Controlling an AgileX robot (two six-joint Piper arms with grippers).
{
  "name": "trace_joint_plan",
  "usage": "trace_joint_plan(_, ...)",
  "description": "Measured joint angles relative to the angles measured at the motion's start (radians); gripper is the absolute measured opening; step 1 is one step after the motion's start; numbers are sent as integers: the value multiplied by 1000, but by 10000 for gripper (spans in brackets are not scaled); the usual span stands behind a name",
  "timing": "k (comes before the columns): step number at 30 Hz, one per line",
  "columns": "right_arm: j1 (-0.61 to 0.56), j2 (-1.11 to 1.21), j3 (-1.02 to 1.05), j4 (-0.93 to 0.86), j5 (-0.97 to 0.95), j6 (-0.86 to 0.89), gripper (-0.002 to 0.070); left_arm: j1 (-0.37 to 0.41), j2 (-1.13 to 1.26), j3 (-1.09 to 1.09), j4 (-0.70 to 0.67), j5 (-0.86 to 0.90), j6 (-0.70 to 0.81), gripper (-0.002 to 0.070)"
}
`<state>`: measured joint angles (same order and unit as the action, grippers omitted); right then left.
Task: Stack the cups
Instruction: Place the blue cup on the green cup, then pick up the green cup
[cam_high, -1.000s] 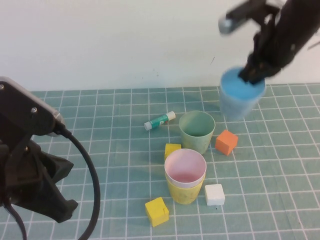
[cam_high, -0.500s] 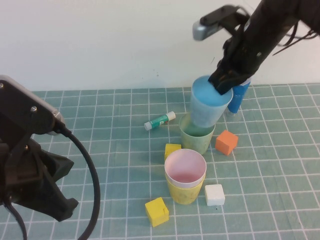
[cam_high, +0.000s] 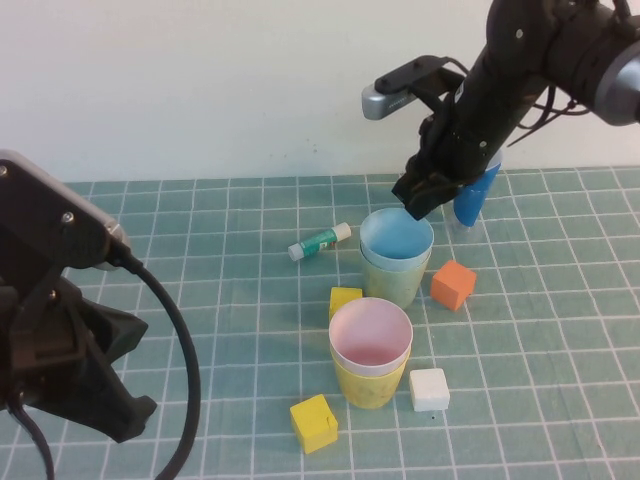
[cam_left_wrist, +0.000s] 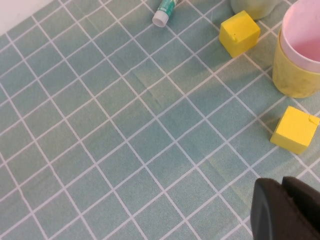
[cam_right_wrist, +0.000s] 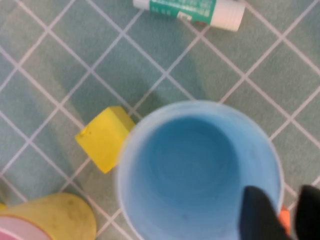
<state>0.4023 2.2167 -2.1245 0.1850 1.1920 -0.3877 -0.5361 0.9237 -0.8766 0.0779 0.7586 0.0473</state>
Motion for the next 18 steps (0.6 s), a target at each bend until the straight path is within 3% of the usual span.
trace_joint_plan(3,0,0,0,0,-12,6,289,0,0,0,0,0,0,0)
trace_joint_plan(6,1,0,0,-38,-14,48,347,0,0,0,0,2,0,0)
trace_joint_plan(18,-3,38,0,-66,-14,116,372,0,0,0,0,6,-2,-1)
